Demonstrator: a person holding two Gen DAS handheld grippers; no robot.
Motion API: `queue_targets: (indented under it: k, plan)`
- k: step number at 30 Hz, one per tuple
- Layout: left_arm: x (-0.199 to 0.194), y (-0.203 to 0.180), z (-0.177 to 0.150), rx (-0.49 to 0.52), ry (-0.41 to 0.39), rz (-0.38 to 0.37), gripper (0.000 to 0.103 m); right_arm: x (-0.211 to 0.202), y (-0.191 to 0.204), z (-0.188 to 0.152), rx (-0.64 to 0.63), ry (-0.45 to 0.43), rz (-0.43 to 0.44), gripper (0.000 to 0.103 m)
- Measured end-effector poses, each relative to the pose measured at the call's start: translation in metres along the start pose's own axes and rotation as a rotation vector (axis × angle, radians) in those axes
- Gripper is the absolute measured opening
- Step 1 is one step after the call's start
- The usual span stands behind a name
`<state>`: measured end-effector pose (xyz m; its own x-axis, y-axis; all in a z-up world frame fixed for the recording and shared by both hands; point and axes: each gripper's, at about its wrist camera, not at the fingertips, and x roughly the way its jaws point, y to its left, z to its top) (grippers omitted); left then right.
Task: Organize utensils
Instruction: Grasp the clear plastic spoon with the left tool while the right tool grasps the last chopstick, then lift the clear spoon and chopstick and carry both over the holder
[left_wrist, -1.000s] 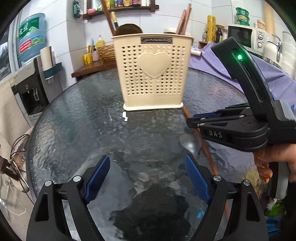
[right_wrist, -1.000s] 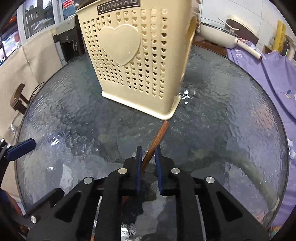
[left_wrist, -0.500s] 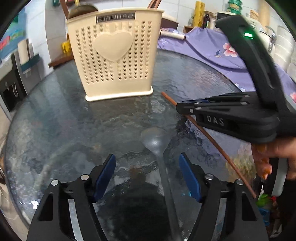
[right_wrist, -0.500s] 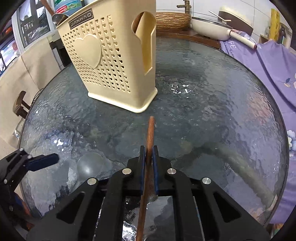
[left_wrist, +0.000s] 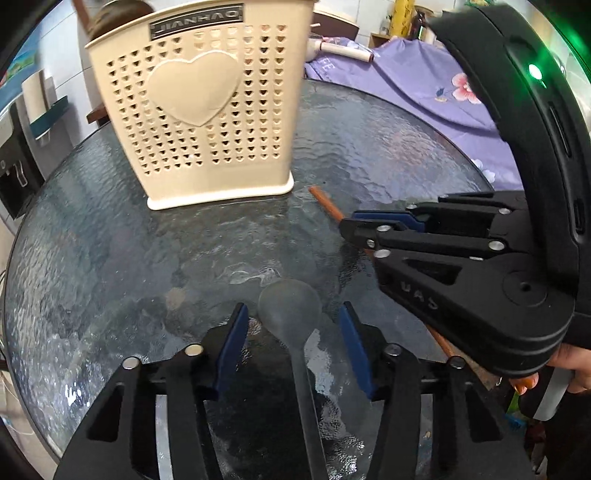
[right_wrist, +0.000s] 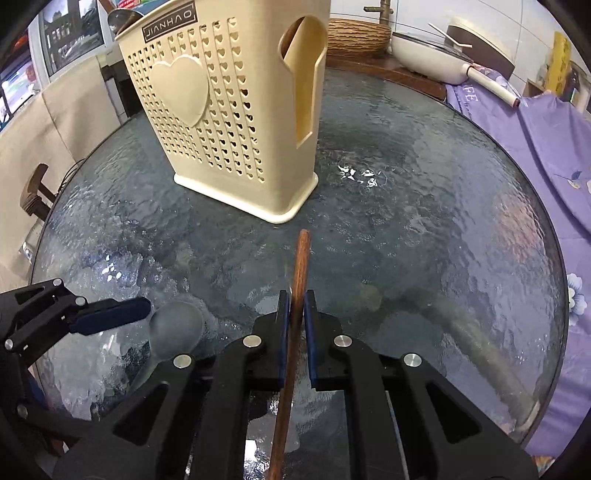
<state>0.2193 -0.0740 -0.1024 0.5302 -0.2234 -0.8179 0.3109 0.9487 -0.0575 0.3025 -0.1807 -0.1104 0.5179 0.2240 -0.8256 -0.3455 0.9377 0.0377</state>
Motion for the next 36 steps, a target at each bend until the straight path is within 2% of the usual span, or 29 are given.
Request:
queue_targets:
  k: [4, 9, 14, 19, 25, 30, 31, 32, 36]
  plan:
    - [0.004, -0.002, 0.007, -0.007, 0.020, -0.012, 0.036, 0.003, 0.001, 0.004, -0.010, 0.011, 0.002, 0.008]
    - [0.007, -0.001, 0.017, -0.015, 0.045, -0.027, 0.035, 0.003, 0.005, 0.005, -0.027, 0.018, -0.008, 0.008]
    - [0.008, 0.011, 0.023, -0.043, 0.027, -0.034, 0.035, 0.004, -0.005, 0.006, 0.030, 0.003, 0.051, 0.008]
    - [-0.015, 0.017, 0.031, -0.049, -0.076, -0.022, 0.035, -0.016, -0.012, 0.008, 0.064, -0.080, 0.077, 0.008]
    - [-0.061, 0.024, 0.036, -0.062, -0.250, -0.022, 0.035, -0.065, -0.025, 0.013, 0.122, -0.223, 0.156, 0.008]
    - [-0.095, 0.021, 0.035, -0.052, -0.358, -0.009, 0.034, -0.108, -0.036, 0.015, 0.150, -0.320, 0.227, 0.008]
    - [-0.099, 0.017, 0.034, -0.049, -0.370, -0.009, 0.019, -0.115, -0.037, 0.014, 0.150, -0.336, 0.238, 0.008]
    - [-0.101, 0.017, 0.033, -0.042, -0.379, -0.011, 0.010, -0.124, -0.037, 0.013, 0.149, -0.354, 0.249, 0.008]
    - [-0.102, 0.012, 0.033, -0.006, -0.393, -0.006, 0.007, -0.146, -0.032, 0.013, 0.105, -0.401, 0.263, 0.008]
